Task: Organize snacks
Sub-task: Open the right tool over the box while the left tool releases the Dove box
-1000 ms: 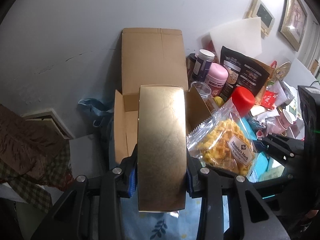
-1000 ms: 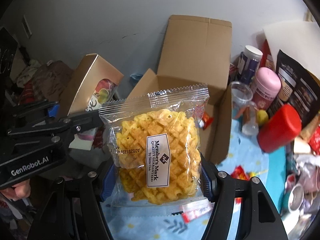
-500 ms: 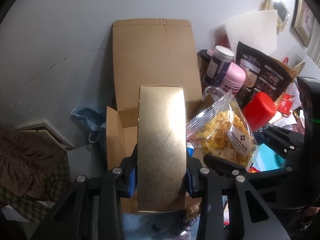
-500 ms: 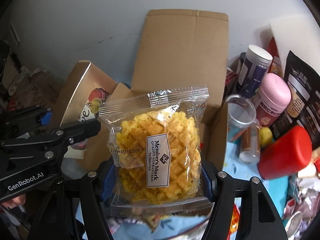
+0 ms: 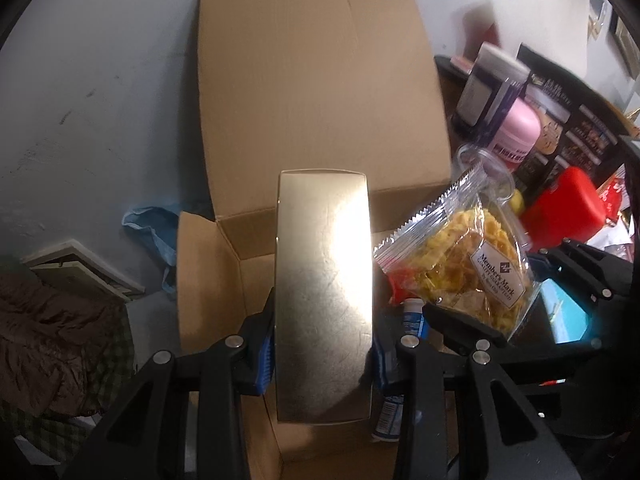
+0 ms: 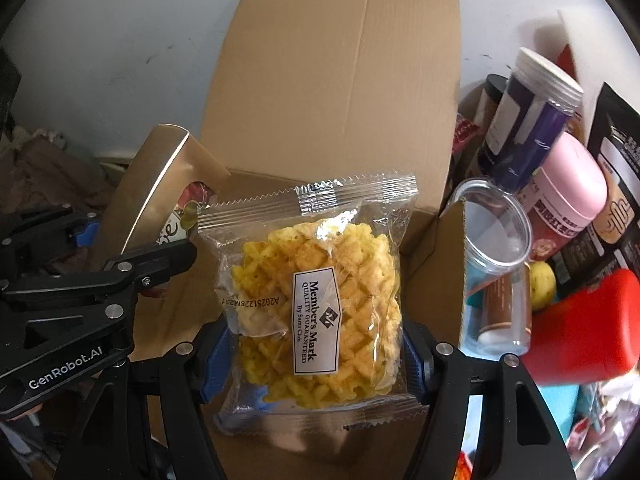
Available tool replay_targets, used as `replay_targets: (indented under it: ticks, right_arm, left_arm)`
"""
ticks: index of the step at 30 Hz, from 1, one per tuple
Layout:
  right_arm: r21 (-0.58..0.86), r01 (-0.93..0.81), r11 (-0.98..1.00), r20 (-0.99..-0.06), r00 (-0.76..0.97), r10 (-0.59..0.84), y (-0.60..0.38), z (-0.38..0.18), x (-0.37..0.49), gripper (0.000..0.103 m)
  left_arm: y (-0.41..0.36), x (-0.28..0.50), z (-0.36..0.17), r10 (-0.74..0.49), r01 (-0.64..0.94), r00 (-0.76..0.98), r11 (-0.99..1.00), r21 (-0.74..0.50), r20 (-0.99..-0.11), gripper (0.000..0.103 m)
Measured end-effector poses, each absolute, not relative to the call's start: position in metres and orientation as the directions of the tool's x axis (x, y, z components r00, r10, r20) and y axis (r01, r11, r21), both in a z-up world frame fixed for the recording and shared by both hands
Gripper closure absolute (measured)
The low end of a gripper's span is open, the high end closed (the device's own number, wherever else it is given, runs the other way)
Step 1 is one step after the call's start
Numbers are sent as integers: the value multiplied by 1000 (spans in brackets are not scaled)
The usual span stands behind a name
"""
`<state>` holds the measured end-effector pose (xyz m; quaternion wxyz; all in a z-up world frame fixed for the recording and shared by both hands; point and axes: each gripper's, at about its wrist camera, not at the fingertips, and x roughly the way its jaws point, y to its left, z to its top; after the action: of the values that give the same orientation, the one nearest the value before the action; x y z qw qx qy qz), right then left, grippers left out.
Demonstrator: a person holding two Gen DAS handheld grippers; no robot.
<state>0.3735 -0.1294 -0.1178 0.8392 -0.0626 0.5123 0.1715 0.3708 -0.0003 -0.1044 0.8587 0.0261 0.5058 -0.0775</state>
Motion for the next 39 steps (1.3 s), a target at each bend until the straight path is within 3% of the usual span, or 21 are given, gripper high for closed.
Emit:
replay_targets:
  ticks: [16, 20, 22, 24, 27, 39]
  right_arm:
    - [-146, -391, 909, -902, 429, 39, -90, -157, 369, 33]
    - [-171, -405, 898, -910, 415, 14, -79, -159, 364, 28]
    - [-168, -405, 899, -916, 400, 9, -76, -157, 368, 26]
    - [-175, -406, 897, -915, 403, 4, -74, -154, 366, 16]
    - [-199, -396, 896, -909, 416, -18, -73, -148, 364, 13]
    - [-180, -381, 907, -894, 448, 11, -101, -107, 350, 13]
  left_arm:
    - [-13, 391, -164, 3, 151, 336, 987, 57, -942, 66]
    - [-14, 391, -169, 29, 147, 319, 986, 79, -947, 65]
    - [-16, 388, -168, 46, 144, 320, 985, 97, -946, 64]
    - [-15, 385, -164, 58, 143, 322, 984, 109, -945, 61]
    - [-15, 382, -155, 63, 135, 338, 984, 115, -939, 45]
    - [-13, 363, -95, 25, 125, 433, 988, 88, -901, 44]
